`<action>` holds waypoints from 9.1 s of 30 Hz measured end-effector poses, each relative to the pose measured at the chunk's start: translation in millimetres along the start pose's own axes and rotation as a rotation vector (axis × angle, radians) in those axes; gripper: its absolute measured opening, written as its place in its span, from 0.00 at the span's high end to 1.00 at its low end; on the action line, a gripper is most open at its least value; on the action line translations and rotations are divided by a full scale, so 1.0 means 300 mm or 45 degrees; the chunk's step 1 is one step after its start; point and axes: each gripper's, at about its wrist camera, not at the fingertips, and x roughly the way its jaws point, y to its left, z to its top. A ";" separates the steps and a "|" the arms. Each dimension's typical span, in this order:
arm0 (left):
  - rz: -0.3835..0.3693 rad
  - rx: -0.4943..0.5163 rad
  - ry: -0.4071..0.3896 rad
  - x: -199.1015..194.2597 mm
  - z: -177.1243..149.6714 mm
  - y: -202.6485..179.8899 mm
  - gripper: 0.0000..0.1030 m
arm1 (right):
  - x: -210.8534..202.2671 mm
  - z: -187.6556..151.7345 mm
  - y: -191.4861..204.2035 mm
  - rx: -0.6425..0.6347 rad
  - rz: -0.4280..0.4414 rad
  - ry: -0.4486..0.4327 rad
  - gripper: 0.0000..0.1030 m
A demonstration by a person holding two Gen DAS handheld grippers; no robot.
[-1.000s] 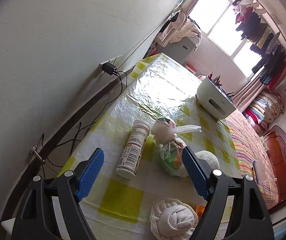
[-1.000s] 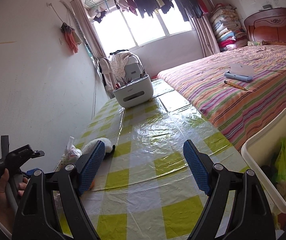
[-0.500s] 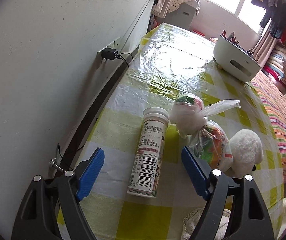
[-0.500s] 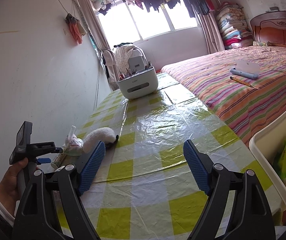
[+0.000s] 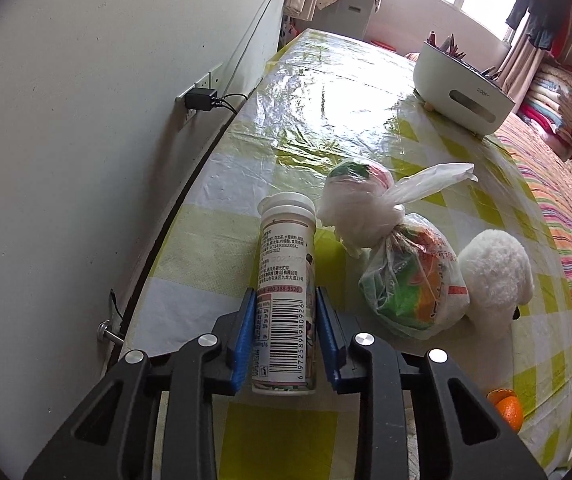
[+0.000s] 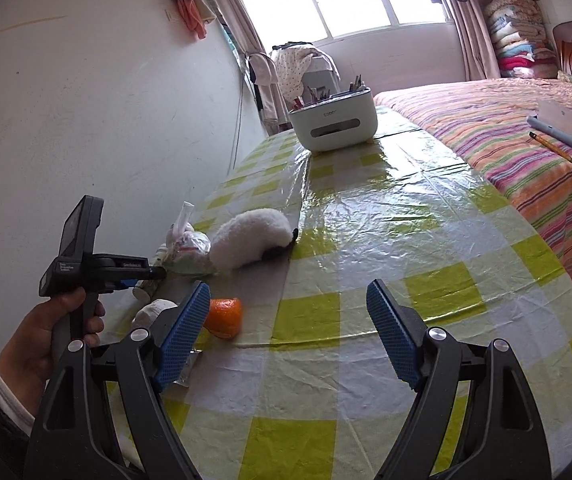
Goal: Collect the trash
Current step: 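Grasp the white pill tube upright with the left gripper, then grasp the orange with the right gripper while the left gripper holds the pill tube, then carry the pill tube and orange over the cream bin with both grippers, then open the right gripper to drop the orange into the bin while the left holds the tube above, then open the left gripper to drop the white pill tube into the bin, then move both open grippers back over the table, then grasp the lace-trimmed beige cloth bundle with the left gripper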
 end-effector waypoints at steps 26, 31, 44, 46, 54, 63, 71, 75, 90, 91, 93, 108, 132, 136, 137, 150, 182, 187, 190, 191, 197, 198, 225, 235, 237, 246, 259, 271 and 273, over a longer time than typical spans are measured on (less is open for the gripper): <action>-0.190 0.044 -0.185 -0.250 -0.067 -0.089 0.73 | 0.287 -0.005 0.101 -0.055 0.096 0.351 0.69; -0.254 0.056 -0.234 -0.309 -0.084 -0.129 0.73 | 0.233 -0.008 0.089 -0.051 0.060 0.269 0.69; -0.345 0.093 -0.254 -0.347 -0.119 -0.265 0.73 | 0.108 -0.005 0.028 -0.022 -0.001 0.150 0.69; -0.357 0.107 -0.254 -0.351 -0.123 -0.297 0.73 | 0.086 0.006 0.012 -0.012 -0.014 0.128 0.69; -0.402 0.162 -0.235 -0.354 -0.140 -0.405 0.73 | -0.012 0.040 -0.081 0.072 -0.053 0.049 0.69; -0.425 0.200 -0.211 -0.343 -0.170 -0.482 0.73 | -0.118 0.065 -0.145 0.113 -0.091 -0.043 0.69; -0.445 0.217 -0.189 -0.335 -0.189 -0.535 0.73 | -0.171 0.071 -0.170 0.133 -0.105 -0.083 0.69; -0.458 0.238 -0.177 -0.330 -0.204 -0.575 0.73 | -0.197 0.075 -0.192 0.151 -0.109 -0.102 0.69; -0.530 0.334 -0.145 -0.322 -0.263 -0.762 0.73 | -0.307 0.079 -0.329 0.237 -0.157 -0.175 0.69; -0.535 0.339 -0.143 -0.322 -0.267 -0.776 0.73 | -0.313 0.077 -0.343 0.247 -0.161 -0.179 0.69; -0.548 0.351 -0.137 -0.320 -0.277 -0.803 0.73 | -0.324 0.076 -0.367 0.262 -0.175 -0.186 0.69; -0.604 0.446 -0.087 -0.319 -0.336 -0.947 0.73 | -0.420 0.048 -0.529 0.374 -0.300 -0.264 0.69; -0.658 0.520 -0.059 -0.322 -0.388 -1.043 0.73 | -0.613 0.023 -0.679 0.534 -0.608 -0.500 0.68; -0.684 0.528 -0.050 -0.319 -0.394 -1.074 0.73 | -0.624 0.016 -0.697 0.555 -0.618 -0.510 0.67; -0.692 0.531 -0.047 -0.320 -0.397 -1.084 0.73 | -0.624 0.016 -0.699 0.556 -0.621 -0.509 0.67; -0.772 0.573 -0.019 -0.321 -0.441 -1.205 0.73 | -0.631 0.010 -0.707 0.592 -0.661 -0.529 0.59; -0.864 0.764 0.057 -0.274 -0.602 -1.462 0.71 | -0.798 -0.099 -0.727 0.751 -0.567 -0.960 0.33; -0.840 0.734 -0.020 -0.277 -0.602 -1.455 0.30 | -0.796 -0.101 -0.732 0.741 -0.541 -0.963 0.31; -0.818 0.729 -0.018 -0.271 -0.596 -1.447 0.28 | -0.792 -0.101 -0.734 0.743 -0.528 -0.957 0.31; -0.809 0.717 -0.012 -0.267 -0.591 -1.440 0.28 | -0.791 -0.100 -0.733 0.742 -0.525 -0.956 0.30; -0.792 0.624 0.000 -0.261 -0.559 -1.380 0.27 | -0.772 -0.090 -0.708 0.717 -0.510 -0.937 0.29; -0.784 0.620 -0.004 -0.263 -0.556 -1.375 0.27 | -0.770 -0.088 -0.706 0.714 -0.508 -0.933 0.28; -0.673 0.353 -0.090 -0.329 -0.373 -0.946 0.27 | -0.646 -0.028 -0.571 0.551 -0.399 -0.790 0.24; -0.558 0.191 -0.123 -0.325 -0.304 -0.649 0.27 | -0.561 -0.012 -0.475 0.476 -0.342 -0.704 0.24; -0.534 0.168 -0.119 -0.321 -0.295 -0.599 0.27 | -0.533 -0.008 -0.439 0.441 -0.319 -0.670 0.24; -0.491 0.020 -0.098 -0.299 -0.251 -0.395 0.27 | -0.378 0.002 -0.300 0.290 -0.198 -0.418 0.22; -0.432 -0.188 -0.071 -0.267 -0.236 -0.165 0.27 | -0.229 -0.036 -0.105 0.124 0.002 -0.147 0.22; -0.422 -0.264 0.103 -0.136 -0.218 -0.124 0.27 | -0.152 -0.126 0.160 -0.177 0.271 0.057 0.22; -0.391 -0.240 0.089 -0.129 -0.217 -0.139 0.27 | -0.147 -0.120 0.155 -0.169 0.273 0.057 0.22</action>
